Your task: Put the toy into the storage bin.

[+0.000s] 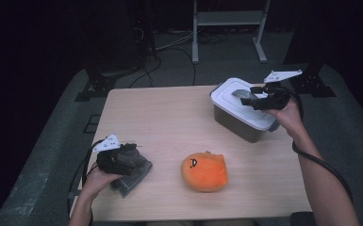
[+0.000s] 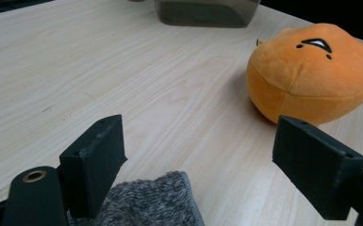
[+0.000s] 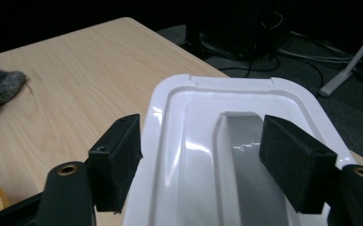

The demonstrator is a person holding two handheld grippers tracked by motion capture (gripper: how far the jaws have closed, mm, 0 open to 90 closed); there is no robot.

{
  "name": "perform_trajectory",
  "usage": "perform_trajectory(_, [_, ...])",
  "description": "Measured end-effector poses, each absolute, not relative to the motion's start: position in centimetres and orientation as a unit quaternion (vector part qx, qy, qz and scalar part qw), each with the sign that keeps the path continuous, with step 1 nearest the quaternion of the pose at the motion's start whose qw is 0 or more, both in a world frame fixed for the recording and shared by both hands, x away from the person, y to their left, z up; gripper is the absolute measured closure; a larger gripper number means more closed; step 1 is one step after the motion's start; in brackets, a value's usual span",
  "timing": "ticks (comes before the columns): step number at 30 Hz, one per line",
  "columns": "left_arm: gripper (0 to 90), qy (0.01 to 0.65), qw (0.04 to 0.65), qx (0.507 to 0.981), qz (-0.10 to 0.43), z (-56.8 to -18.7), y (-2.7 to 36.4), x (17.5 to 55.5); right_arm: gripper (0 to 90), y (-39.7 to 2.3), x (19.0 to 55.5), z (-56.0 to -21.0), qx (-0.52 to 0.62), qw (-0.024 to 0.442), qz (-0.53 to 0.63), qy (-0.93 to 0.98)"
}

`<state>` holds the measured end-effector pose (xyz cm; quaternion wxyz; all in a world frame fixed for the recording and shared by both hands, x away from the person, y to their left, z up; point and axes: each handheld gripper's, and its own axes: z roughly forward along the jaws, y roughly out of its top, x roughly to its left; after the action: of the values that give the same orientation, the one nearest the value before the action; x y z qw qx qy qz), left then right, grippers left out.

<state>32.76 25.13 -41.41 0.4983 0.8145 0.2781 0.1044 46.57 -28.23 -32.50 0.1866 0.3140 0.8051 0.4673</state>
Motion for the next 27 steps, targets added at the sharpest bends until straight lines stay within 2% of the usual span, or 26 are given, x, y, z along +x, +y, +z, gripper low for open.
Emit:
perform_trajectory(14, [16.4, 0.280, 0.497, 0.815, 0.102, -41.6, 25.1, 32.8, 30.6, -28.6, 48.5, -33.3, 0.334, 0.194, 0.452, 0.804])
perform_trajectory(24, [16.4, 0.281, 0.496, 0.815, 0.103, -41.7, 25.2, 32.7, 38.8, -28.3, 49.2, -34.1, 0.347, 0.197, 0.447, 0.801])
perform_trajectory(27, [16.4, 0.281, 0.497, 0.814, 0.103, -41.6, 25.3, 32.7, 44.7, -28.3, 49.4, -34.3, 0.350, 0.197, 0.445, 0.800])
